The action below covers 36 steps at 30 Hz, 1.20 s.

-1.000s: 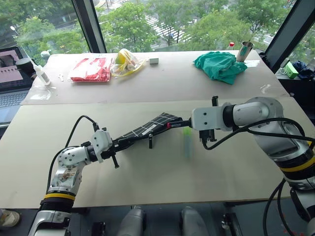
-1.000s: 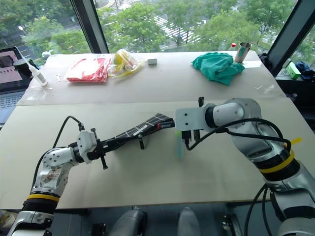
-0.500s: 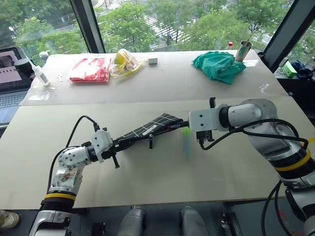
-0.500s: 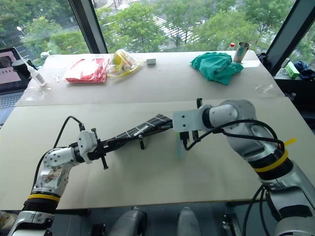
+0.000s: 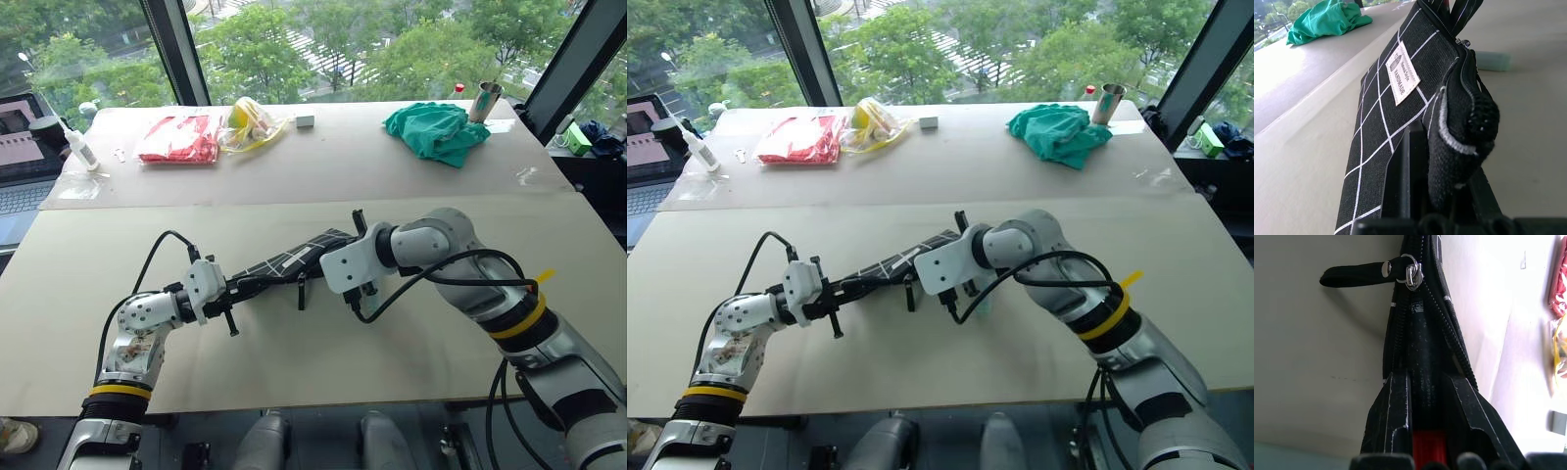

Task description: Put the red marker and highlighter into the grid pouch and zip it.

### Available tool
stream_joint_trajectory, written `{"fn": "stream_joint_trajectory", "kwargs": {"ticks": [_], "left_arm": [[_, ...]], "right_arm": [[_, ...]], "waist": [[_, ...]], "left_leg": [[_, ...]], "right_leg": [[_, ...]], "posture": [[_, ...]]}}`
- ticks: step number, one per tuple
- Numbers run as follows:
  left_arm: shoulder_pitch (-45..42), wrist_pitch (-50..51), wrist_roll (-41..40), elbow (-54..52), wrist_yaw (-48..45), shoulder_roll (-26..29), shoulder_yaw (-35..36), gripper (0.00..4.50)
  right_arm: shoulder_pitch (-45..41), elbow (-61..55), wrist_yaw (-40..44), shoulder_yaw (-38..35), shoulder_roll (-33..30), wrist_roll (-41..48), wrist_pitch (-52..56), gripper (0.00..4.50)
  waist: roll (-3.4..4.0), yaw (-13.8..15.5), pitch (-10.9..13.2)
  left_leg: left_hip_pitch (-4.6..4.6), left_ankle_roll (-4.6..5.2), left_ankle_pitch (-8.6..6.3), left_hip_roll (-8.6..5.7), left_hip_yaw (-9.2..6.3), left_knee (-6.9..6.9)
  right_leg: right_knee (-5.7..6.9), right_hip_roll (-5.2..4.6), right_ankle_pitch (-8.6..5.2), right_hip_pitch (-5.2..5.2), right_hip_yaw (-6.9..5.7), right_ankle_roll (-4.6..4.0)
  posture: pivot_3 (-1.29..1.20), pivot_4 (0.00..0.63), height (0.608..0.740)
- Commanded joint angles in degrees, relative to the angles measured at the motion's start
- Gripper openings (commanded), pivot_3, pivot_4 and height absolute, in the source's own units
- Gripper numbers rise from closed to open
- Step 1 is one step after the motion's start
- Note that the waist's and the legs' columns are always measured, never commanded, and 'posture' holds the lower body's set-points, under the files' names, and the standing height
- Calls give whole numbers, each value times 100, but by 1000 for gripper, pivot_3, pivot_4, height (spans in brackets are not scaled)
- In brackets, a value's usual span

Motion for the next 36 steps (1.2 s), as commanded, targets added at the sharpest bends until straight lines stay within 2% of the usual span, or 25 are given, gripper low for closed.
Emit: {"fn": "stream_joint_trajectory", "kwargs": {"ticks": [1,3,5,6,10,11,17,21,25,29,32,34,36], "left_arm": [[-97,-82,-6,-93,0,-9,4,0],[-116,-90,-1,-82,-3,-12,2,0],[-121,-92,5,-78,-3,-18,10,0],[-118,-92,11,-82,-1,-21,12,0],[-94,-88,18,-99,6,-20,16,0],[-88,-85,21,-107,12,-21,17,0],[-41,-83,30,-147,44,-15,28,0],[-8,-84,25,-165,63,-12,33,0],[38,-101,15,-179,77,4,63,0],[81,-125,11,-169,73,27,92,0],[92,-125,13,-167,77,30,97,0],[85,-119,17,-174,89,22,91,0],[64,-111,23,-181,105,8,79,0]], "right_arm": [[-114,289,-156,112,193,-140,-609,476],[-88,474,-125,66,301,-50,-652,476],[-30,561,35,-52,377,176,-530,1494],[29,530,168,-155,387,374,-395,1684],[18,557,111,-495,376,471,63,3035],[41,432,387,-613,239,730,185,3348],[-78,42,976,-1980,-296,2247,1510,3348],[442,-398,1382,-2880,-826,3453,2450,3348],[1299,-605,785,-3017,-1246,3361,3423,3348],[1652,-1143,-364,-3010,-807,3502,5391,3348],[1598,-1506,-1256,-3048,-7,3548,6766,3348],[1487,-1665,-1657,-3151,454,3637,7513,3348],[1399,-1747,-1991,-3135,618,3606,7958,3348]], "waist": [[0,-1,0],[0,-6,0],[0,-12,0],[0,-15,0],[0,-26,0],[0,-24,0],[0,15,0],[0,47,0],[-1,52,0],[0,8,0],[0,-7,-1],[0,-6,-1],[1,26,-1]], "left_leg": [[0,-3,1,0,0,0],[0,-4,2,0,0,0],[0,-8,5,0,0,0],[0,-12,7,0,0,0],[-1,-17,10,-1,-2,0],[0,-17,10,-1,-3,0],[-2,11,-6,-2,-5,1],[0,20,-12,1,-9,-3],[1,29,-17,1,-6,-2],[1,30,-17,0,1,0],[0,29,-17,3,1,-2],[1,29,-17,3,0,-2],[-3,28,-16,-1,-2,-1]], "right_leg": [[1,0,0,0,0,0],[2,0,0,0,0,0],[3,0,0,0,0,0],[4,0,0,0,0,0],[4,0,0,0,0,0],[4,0,0,0,0,0],[3,0,0,2,-1,0],[0,0,0,3,-4,0],[0,0,0,6,-2,-1],[9,-2,0,-1,6,-1],[18,-1,0,-8,8,-1],[18,-1,1,-8,7,-2],[18,-2,1,-10,8,-2]], "posture": [[0,150,740],[0,150,740],[0,150,740],[0,150,740],[0,150,740],[0,150,740],[0,150,740],[0,150,740],[0,150,740],[0,150,740],[0,150,740],[0,150,740],[0,150,740]]}}
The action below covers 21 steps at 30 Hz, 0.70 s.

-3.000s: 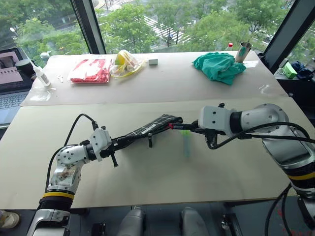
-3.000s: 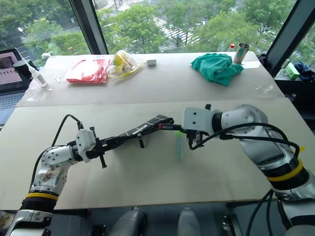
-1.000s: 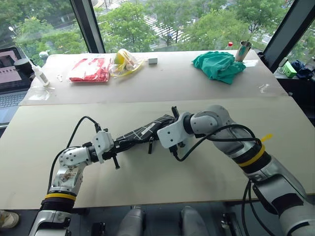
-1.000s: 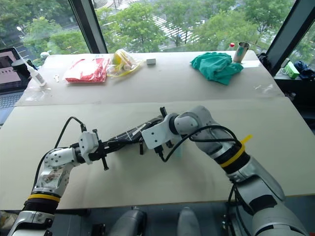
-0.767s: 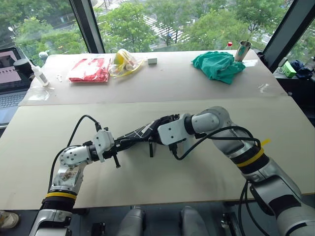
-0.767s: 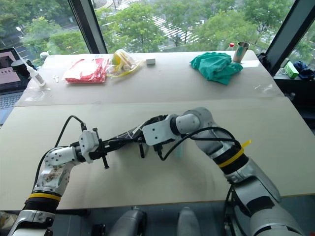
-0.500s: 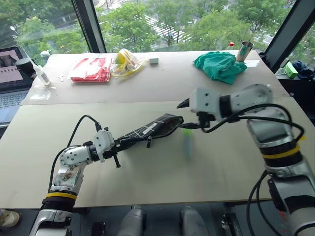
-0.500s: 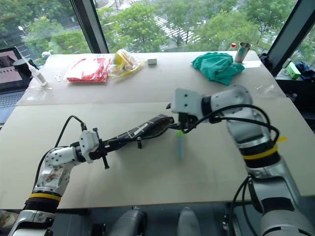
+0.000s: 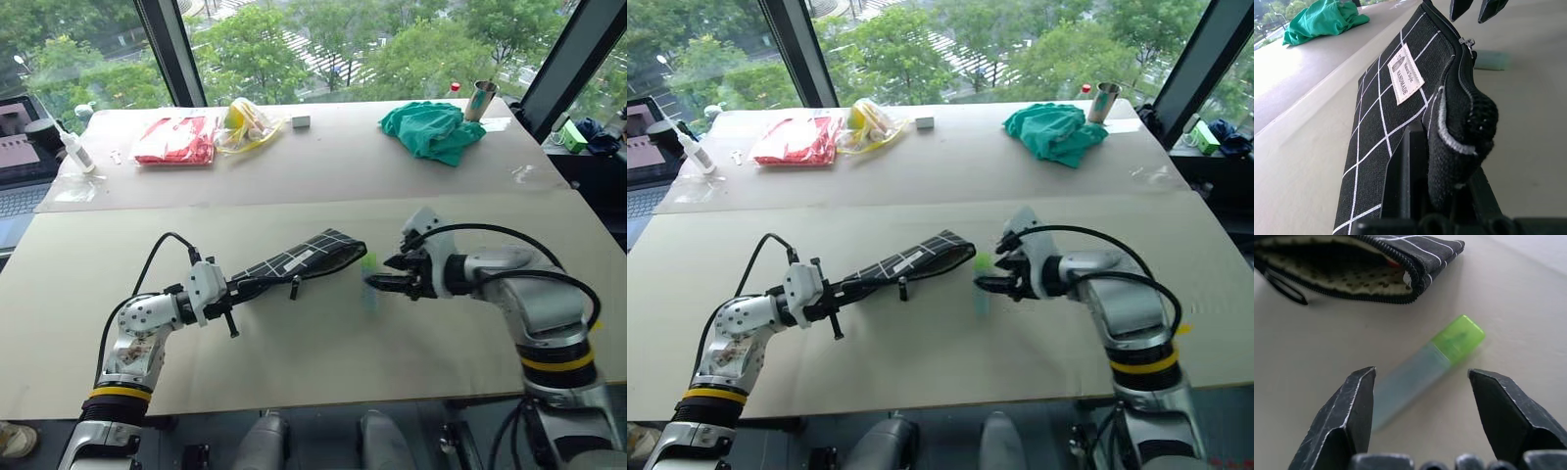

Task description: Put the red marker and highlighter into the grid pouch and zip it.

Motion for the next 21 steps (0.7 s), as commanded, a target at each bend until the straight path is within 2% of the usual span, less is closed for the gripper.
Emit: {"fn": "stream_joint_trajectory", "kwargs": {"ticks": [1,6,11,21], "left_arm": [[0,-73,-40,-141,58,18,72,0],[64,-85,-38,-206,126,3,77,0],[207,-89,-26,-299,198,-16,46,0],[122,-94,-11,-213,244,-112,0,0]], "right_arm": [[-256,-376,-680,-151,123,23,912,3348],[-273,-496,-1401,65,64,-124,1231,3348],[-361,-690,-1776,-2,54,-27,1422,3348],[-358,-487,-2476,-460,860,86,1728,3348]], "waist": [[0,44,0],[0,66,0],[0,22,0],[0,26,0]], "left_leg": [[-1,0,0,-2,0,1],[-4,-1,1,-14,-7,10],[-4,-1,1,-11,-6,2],[-3,-1,1,-11,-5,2]], "right_leg": [[-2,-1,0,1,0,0],[-6,-8,1,5,-2,3],[-2,-7,1,0,-1,3],[-1,-7,1,1,-2,3]], "posture": [[0,150,740],[0,150,740],[0,150,740],[0,150,740]]}}
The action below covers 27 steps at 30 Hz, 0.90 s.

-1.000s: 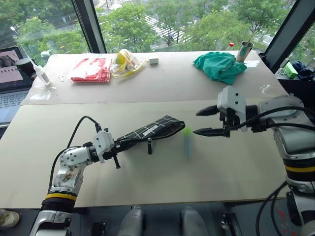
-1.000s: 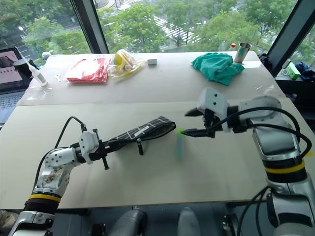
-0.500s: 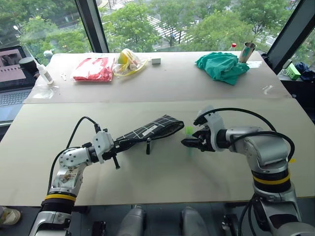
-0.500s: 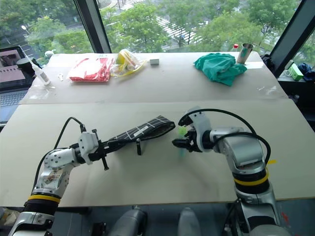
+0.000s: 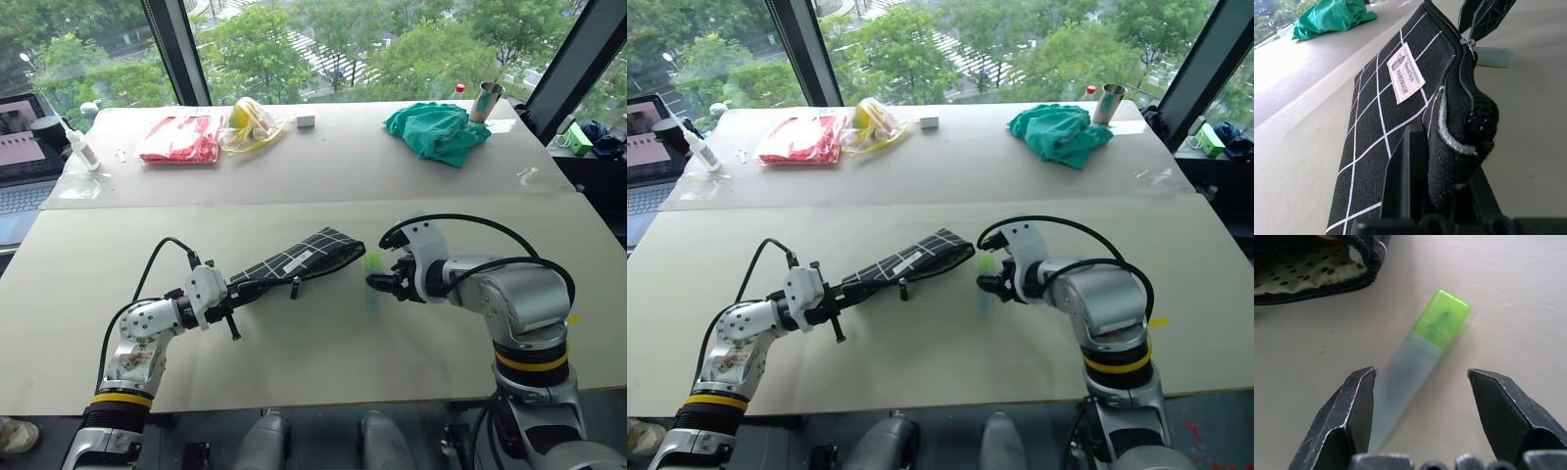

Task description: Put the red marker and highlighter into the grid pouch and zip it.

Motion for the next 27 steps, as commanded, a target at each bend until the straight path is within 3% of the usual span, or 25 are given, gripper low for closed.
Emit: {"fn": "stream_joint_trajectory", "kwargs": {"ticks": [1,15,24,27], "left_arm": [[-56,-97,-11,-88,31,-34,4,0],[-74,-95,-25,-77,42,-24,53,0],[-38,-73,-34,-114,58,-12,69,0],[-43,-77,-31,-113,64,-14,70,0]], "right_arm": [[-52,88,-420,-361,288,-12,51,3348],[172,253,-1164,-459,997,60,51,3348],[232,66,-1198,68,649,179,51,3348],[397,-82,-1181,423,377,185,-107,2660]], "waist": [[0,3,0],[2,-23,-1],[2,-31,-1],[2,-29,-1]], "left_leg": [[0,0,0,0,0,0],[3,-1,0,0,-1,0],[6,0,0,0,-1,0],[5,0,0,0,-2,0]], "right_leg": [[0,0,0,1,0,0],[9,0,0,0,1,0],[11,0,0,1,1,0],[10,0,0,1,1,0]], "posture": [[0,150,740],[0,150,740],[0,150,740],[0,150,740]]}}
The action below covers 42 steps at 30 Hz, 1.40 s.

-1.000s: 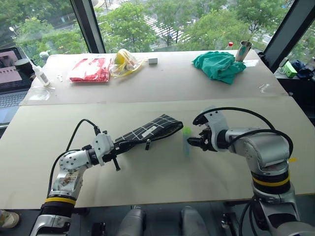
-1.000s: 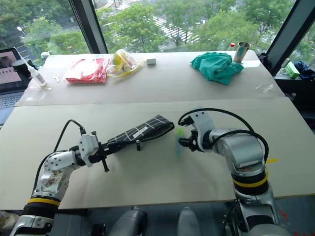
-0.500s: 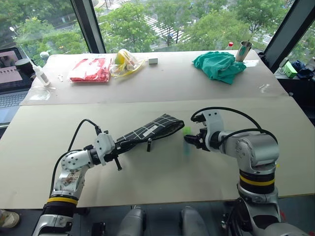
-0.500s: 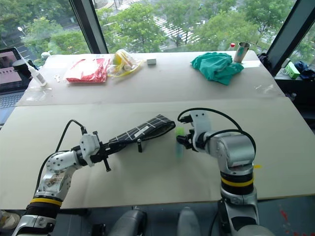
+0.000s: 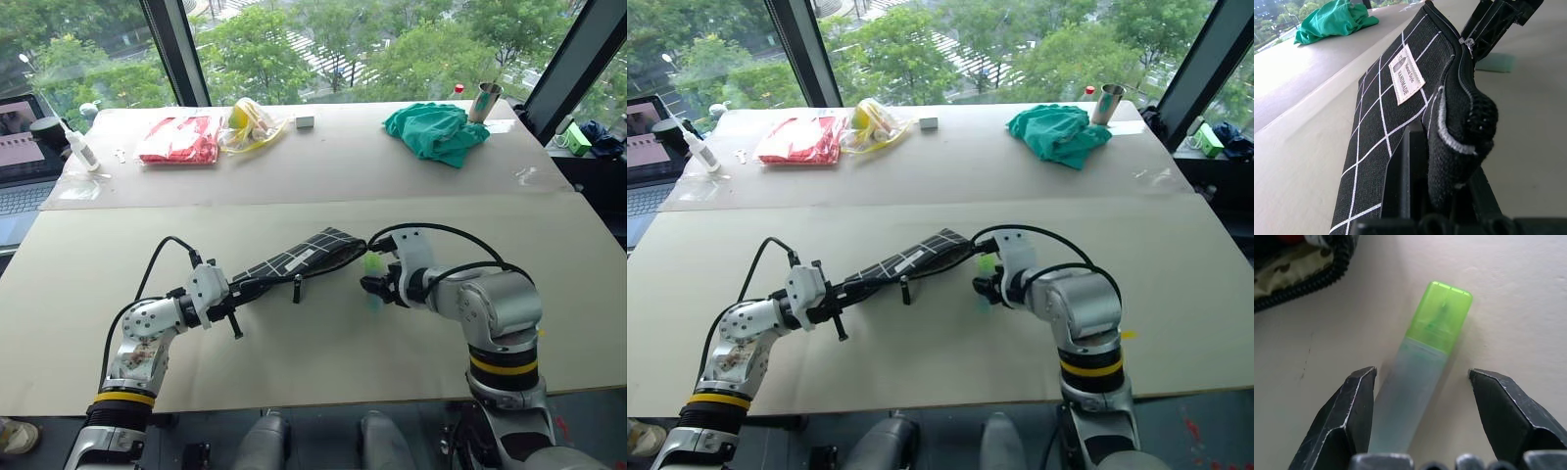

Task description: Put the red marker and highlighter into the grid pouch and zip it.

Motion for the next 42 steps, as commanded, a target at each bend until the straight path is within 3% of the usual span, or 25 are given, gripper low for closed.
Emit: {"fn": "stream_joint_trajectory", "kwargs": {"ticks": [1,5,8,11,14,17,21,27,35,42], "left_arm": [[-8,-79,-31,-121,42,28,70,0],[-3,-82,-30,-127,35,33,64,0],[-7,-83,-34,-116,19,39,61,0],[-38,-79,-43,-81,-55,71,49,0],[-74,-70,-55,-47,-118,98,54,0],[-104,-70,-65,-13,-166,118,54,0],[-174,-82,-59,51,-224,125,48,0],[-229,-95,-50,78,-259,106,36,0],[-200,-94,-36,33,-272,93,22,0],[-199,-90,-30,19,-279,85,8,0]], "right_arm": [[232,-262,41,347,-226,67,-136,2278],[461,-325,92,576,-510,46,-446,1023],[490,-307,108,711,-756,-31,-714,1021],[251,-121,729,1236,-1913,-396,-2096,1021],[-140,489,1225,1227,-2853,-742,-3392,1021],[-368,700,2089,992,-3536,-697,-4620,1021],[-225,126,3565,793,-4208,-382,-6051,1021],[-358,-403,4595,1155,-4273,-446,-6668,1021],[-648,-53,4730,1842,-3773,-1377,-6974,1021],[-849,331,4817,2011,-3401,-1861,-7098,1021]], "waist": [[0,0,0],[-1,-2,0],[-1,11,0],[-1,39,0],[-1,58,2],[0,28,2],[-1,-17,2],[-1,-68,2],[-1,-57,2],[-1,-36,2]], "left_leg": [[0,0,0,0,0,0],[2,1,0,0,1,0],[4,1,-1,0,0,0],[3,1,0,-1,1,1],[-3,2,-1,-5,4,9],[-2,3,-1,-2,12,2],[-1,9,-4,13,16,-15],[-2,9,-4,15,12,-11],[-3,7,-4,13,11,-7],[-3,6,-3,12,10,-5]], "right_leg": [[0,0,0,0,0,0],[-1,0,0,2,-1,0],[-5,0,0,8,-2,0],[-12,0,0,11,-3,0],[-26,-1,0,15,-5,2],[-31,0,0,12,-4,2],[-46,9,0,13,-9,2],[-55,9,1,19,-8,2],[-54,8,1,17,-7,2],[-53,8,1,15,-5,2]], "posture": [[0,150,740],[0,150,740],[0,150,740],[0,150,740],[0,150,740],[0,150,740],[0,150,740],[0,150,740],[0,150,740],[0,150,740]]}}
